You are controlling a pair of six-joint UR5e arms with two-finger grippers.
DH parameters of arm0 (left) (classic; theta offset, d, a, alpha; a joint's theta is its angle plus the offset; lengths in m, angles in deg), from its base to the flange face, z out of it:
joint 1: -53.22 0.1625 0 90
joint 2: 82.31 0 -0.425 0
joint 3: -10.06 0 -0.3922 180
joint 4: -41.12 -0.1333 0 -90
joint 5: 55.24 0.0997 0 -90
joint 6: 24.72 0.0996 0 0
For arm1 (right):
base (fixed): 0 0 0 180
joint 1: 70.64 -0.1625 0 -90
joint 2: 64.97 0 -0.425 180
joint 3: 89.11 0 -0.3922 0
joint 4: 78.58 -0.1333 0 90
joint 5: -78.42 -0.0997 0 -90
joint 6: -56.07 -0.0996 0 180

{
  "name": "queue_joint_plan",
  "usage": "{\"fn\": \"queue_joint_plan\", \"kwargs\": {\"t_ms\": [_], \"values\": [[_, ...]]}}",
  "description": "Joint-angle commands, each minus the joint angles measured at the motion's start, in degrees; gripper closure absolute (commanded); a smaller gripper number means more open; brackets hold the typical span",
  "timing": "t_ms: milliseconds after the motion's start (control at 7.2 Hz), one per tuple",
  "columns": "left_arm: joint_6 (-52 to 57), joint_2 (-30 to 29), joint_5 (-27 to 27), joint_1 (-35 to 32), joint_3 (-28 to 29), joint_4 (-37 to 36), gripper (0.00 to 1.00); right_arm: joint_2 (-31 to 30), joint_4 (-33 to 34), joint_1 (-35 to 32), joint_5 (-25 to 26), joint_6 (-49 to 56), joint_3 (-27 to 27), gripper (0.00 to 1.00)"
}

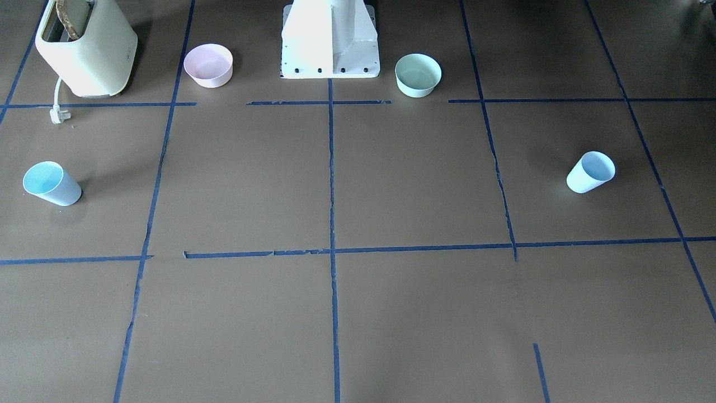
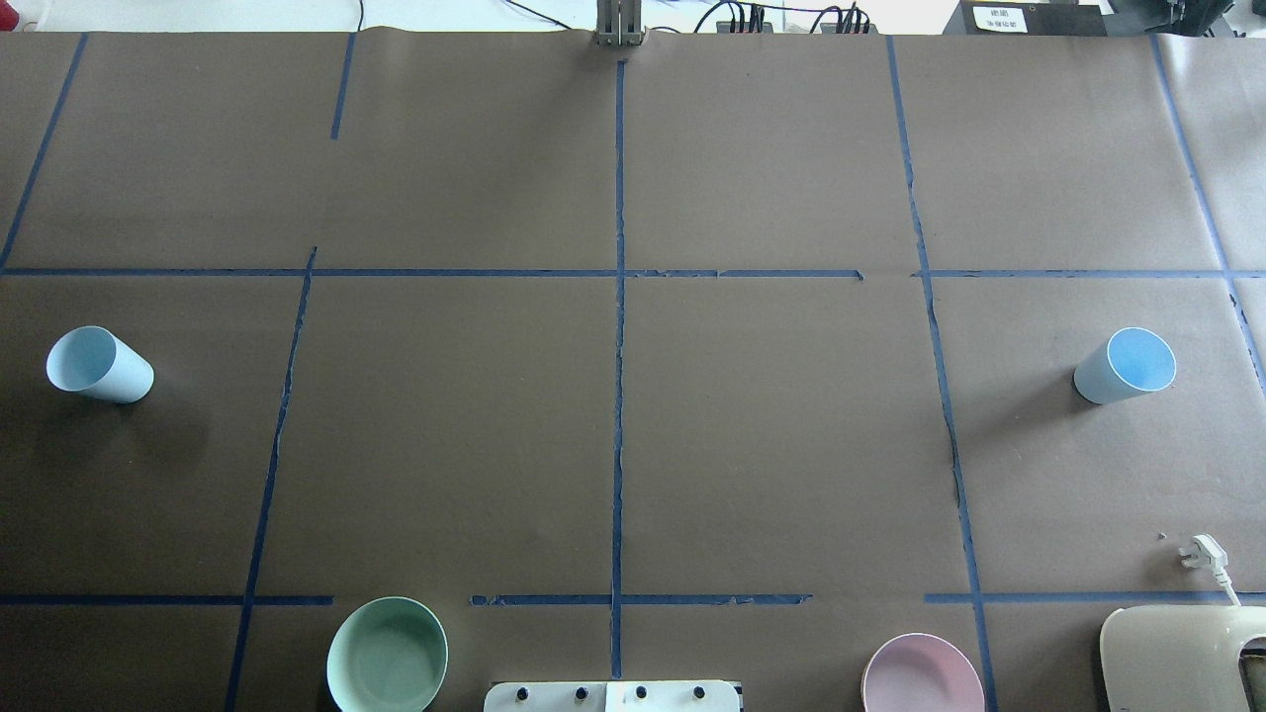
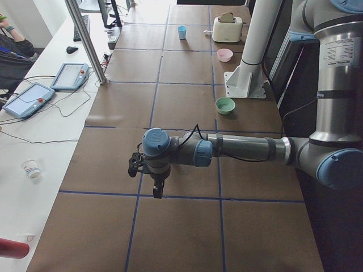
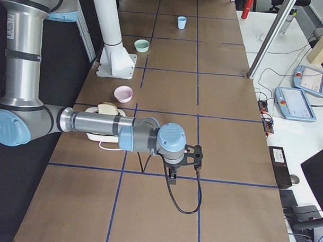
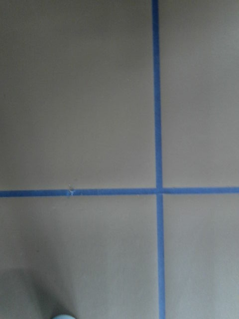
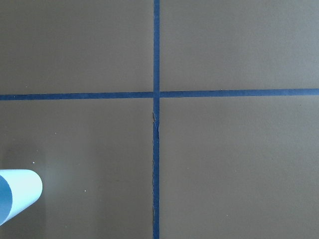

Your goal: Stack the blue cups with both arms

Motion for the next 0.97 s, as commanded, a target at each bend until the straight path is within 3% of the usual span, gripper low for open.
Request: {"fn": "queue_joint_plan", "kwargs": {"t_ms": [0,278,694,833], "values": [[-16.5,0.1,0.0,9.1,-7.6,1.6,0.00,0.8,-0.1,0.0,-0.4,-0.2,0.0,0.00],[-31.1,0.5,0.7,16.9,-6.6,11.4,0.00,0.6,-0.1,0.0,-0.2,0.0,0.2,0.00],[-44.6,0.5,3.5,23.3,5.0,33.1,0.00,0.7,0.0,0.0,-0.4,-0.2,0.2,0.00],[-46.2,0.5,3.5,24.6,5.2,33.8,0.00,0.8,0.0,0.0,-0.4,-0.2,0.2,0.00]]}}
